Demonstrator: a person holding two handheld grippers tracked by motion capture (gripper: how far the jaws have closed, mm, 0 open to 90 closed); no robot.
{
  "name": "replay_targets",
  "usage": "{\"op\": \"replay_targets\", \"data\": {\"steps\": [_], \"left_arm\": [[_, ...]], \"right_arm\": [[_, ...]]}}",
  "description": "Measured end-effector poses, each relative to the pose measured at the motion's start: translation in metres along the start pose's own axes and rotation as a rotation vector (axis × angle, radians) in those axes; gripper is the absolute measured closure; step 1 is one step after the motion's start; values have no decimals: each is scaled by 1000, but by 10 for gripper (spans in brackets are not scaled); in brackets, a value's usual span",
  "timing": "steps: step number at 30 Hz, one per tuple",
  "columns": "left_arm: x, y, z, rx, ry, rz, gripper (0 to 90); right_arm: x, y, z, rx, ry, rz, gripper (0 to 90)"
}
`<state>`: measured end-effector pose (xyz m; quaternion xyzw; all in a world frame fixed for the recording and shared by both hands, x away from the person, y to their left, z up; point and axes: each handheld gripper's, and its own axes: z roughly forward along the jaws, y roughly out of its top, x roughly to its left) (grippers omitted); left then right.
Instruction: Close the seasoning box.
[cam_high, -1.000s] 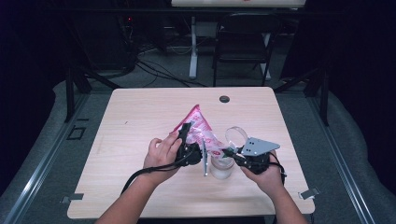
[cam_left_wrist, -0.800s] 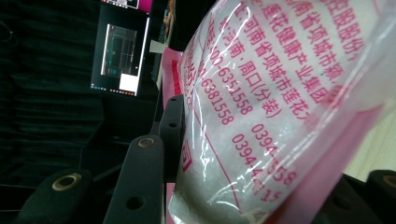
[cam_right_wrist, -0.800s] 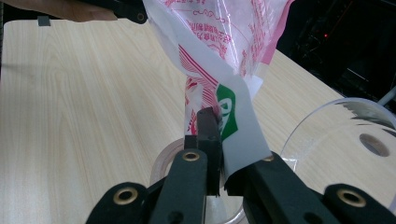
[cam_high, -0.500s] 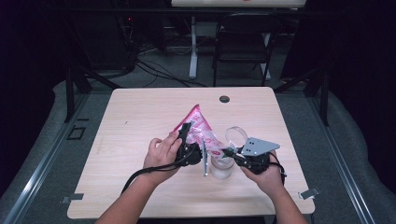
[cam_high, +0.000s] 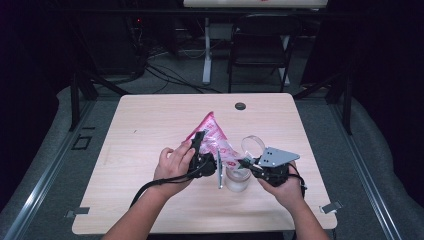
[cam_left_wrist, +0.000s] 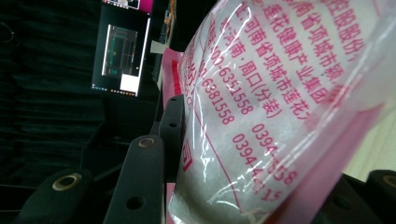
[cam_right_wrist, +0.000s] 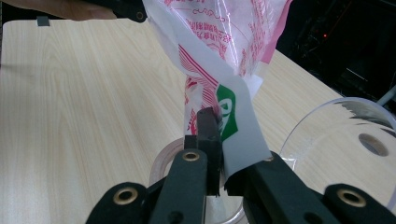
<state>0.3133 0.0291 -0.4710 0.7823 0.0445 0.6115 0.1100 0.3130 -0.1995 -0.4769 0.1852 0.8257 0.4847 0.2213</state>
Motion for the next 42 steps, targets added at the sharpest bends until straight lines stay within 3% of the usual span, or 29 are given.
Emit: {"op": "replay_targets", "data": {"steps": [42], "left_arm": [[0, 2, 0, -9, 8, 2, 658]], "right_arm": [[-1, -1, -1, 5, -6, 2, 883]]}}
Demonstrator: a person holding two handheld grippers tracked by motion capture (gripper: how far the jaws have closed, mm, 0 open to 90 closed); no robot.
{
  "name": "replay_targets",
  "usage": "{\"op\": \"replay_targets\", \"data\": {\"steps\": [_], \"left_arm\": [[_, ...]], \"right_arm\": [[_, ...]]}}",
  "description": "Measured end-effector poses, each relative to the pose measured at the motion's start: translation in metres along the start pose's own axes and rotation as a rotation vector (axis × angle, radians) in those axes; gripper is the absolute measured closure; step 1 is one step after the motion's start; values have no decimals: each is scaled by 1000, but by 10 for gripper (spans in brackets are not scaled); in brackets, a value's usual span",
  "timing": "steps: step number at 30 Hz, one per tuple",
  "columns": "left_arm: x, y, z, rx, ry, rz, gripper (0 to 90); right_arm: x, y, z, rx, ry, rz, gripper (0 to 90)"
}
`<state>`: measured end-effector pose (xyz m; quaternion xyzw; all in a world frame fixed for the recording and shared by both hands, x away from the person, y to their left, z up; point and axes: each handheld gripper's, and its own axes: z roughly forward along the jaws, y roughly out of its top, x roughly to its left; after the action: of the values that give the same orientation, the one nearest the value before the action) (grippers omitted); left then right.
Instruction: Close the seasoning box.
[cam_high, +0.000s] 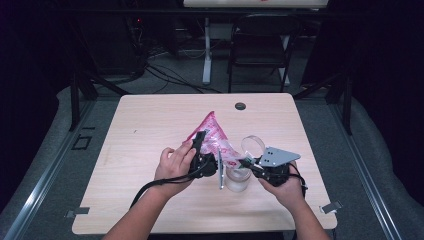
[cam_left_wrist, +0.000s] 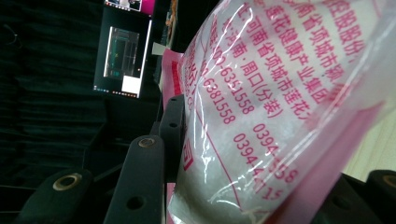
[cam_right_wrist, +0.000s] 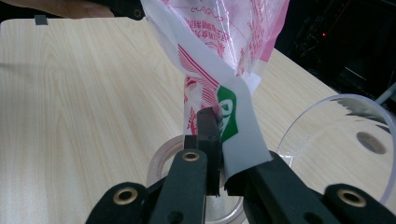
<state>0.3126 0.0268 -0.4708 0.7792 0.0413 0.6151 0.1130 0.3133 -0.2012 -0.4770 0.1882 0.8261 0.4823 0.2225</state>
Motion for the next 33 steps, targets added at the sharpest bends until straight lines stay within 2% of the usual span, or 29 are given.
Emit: {"op": "replay_targets", "data": {"steps": [33], "left_arm": [[1, 1, -1, 3, 3, 6, 659]], "right_arm": [[0, 0, 0, 5, -3, -2, 883]]}}
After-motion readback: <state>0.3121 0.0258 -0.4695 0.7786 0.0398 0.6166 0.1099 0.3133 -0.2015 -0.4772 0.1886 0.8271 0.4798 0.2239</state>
